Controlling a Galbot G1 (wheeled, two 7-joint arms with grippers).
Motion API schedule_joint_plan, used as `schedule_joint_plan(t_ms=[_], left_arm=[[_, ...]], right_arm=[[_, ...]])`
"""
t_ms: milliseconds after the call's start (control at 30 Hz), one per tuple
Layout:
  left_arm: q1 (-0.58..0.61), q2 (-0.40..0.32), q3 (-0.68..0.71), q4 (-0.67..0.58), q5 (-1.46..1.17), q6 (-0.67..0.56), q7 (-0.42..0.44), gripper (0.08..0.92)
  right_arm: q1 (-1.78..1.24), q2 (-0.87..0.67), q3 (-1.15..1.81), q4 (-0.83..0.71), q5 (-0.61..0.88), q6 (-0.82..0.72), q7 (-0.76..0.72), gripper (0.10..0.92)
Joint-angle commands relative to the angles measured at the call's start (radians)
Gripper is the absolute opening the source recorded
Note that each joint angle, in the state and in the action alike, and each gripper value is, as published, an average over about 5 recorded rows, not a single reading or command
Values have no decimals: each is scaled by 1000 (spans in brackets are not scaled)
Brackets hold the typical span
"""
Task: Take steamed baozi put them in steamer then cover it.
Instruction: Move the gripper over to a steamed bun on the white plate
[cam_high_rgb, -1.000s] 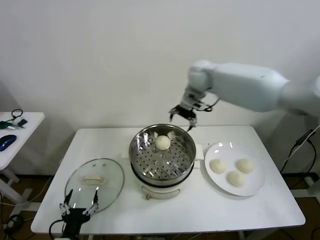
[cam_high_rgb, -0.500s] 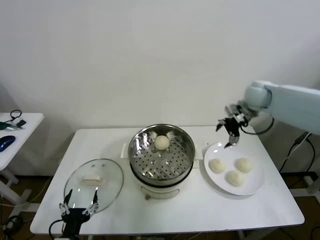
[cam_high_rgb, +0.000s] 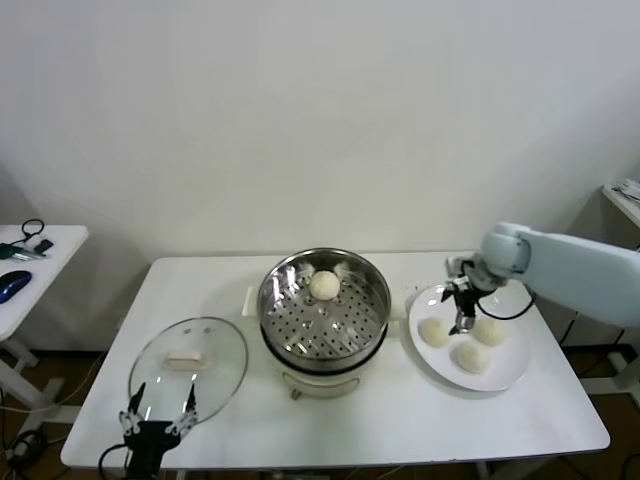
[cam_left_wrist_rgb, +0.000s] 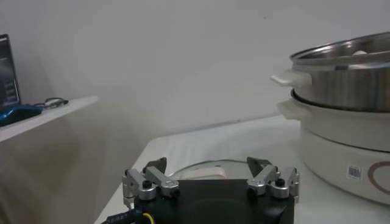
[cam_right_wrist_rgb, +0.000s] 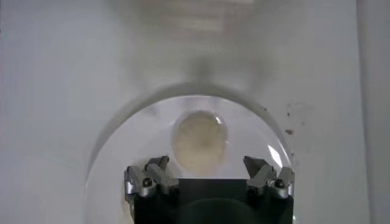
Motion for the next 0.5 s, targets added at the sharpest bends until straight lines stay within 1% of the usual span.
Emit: schedule_joint_plan(t_ms=[33, 200, 433, 500], left_arm=[[6, -2, 2, 2, 4, -4, -1, 823], [7, -1, 1, 4, 5, -5, -3, 823], [2, -1, 0, 6, 5, -5, -4, 823], [2, -1, 0, 5, 6, -5, -4, 823]], right_arm=[[-147, 44, 100, -73, -52, -50, 27, 823], [-167, 58, 125, -100, -66, -50, 35, 813], [-176, 59, 157, -112, -65, -44, 38, 722], [-171, 56, 160, -106, -62, -42, 33, 708]])
